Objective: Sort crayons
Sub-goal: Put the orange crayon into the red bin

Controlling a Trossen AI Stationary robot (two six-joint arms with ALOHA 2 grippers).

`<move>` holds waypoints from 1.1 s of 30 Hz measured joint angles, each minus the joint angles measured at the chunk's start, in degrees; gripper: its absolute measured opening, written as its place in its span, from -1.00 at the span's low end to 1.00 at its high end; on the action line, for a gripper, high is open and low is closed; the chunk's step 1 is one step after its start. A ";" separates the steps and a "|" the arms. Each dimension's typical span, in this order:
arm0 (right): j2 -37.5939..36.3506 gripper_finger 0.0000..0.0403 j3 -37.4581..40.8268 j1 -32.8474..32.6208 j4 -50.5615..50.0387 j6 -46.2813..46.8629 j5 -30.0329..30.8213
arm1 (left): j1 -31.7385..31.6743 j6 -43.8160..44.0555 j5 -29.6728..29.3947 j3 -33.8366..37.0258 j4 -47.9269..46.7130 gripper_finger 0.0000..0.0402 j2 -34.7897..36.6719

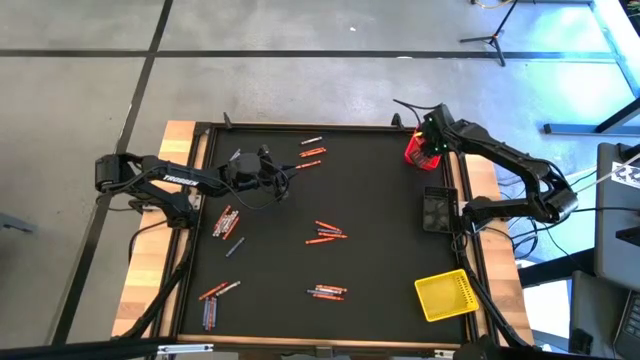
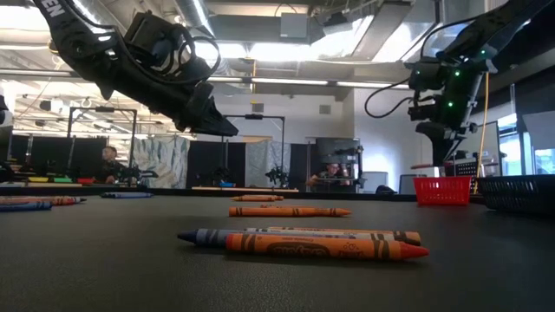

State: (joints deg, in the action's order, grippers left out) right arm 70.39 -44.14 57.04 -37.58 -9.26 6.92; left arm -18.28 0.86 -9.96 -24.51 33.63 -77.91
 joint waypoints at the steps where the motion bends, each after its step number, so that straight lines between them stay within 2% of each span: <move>1: 0.00 -0.71 0.00 0.00 -0.04 0.00 0.03 | 0.00 0.01 0.00 0.00 0.00 -0.49 0.00; 6: 0.00 -0.45 0.00 0.00 0.14 -0.02 0.03 | 0.00 0.00 0.00 0.00 -0.02 -0.49 0.00; 10: 0.00 -0.34 0.00 -0.02 1.78 0.00 -1.47 | 0.00 0.01 -0.01 0.00 0.01 -0.49 0.00; 12: 0.00 -0.32 0.00 -0.02 2.51 0.01 -6.15 | 0.00 0.00 0.00 0.00 0.26 -0.49 0.00; 16: 0.00 -0.32 0.00 -0.46 5.97 0.77 -19.51 | 0.00 0.00 0.00 0.00 0.68 -0.49 0.00; 18: 0.00 -0.32 0.00 -2.01 8.55 1.79 -23.10 | -0.01 0.00 0.00 0.00 0.70 -0.49 0.00; 25: 1.58 -0.31 -0.02 -12.98 20.74 1.81 -24.04 | -0.01 0.02 0.00 0.00 0.70 -0.49 0.00; 33: 9.98 -0.31 -0.04 -23.55 33.52 0.04 -22.93 | -0.01 0.01 0.61 0.00 0.68 -0.49 0.00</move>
State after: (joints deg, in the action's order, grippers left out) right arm 80.37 -44.18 33.48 -4.06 -9.22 -16.01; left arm -18.29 0.88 -9.34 -24.51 34.30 -77.91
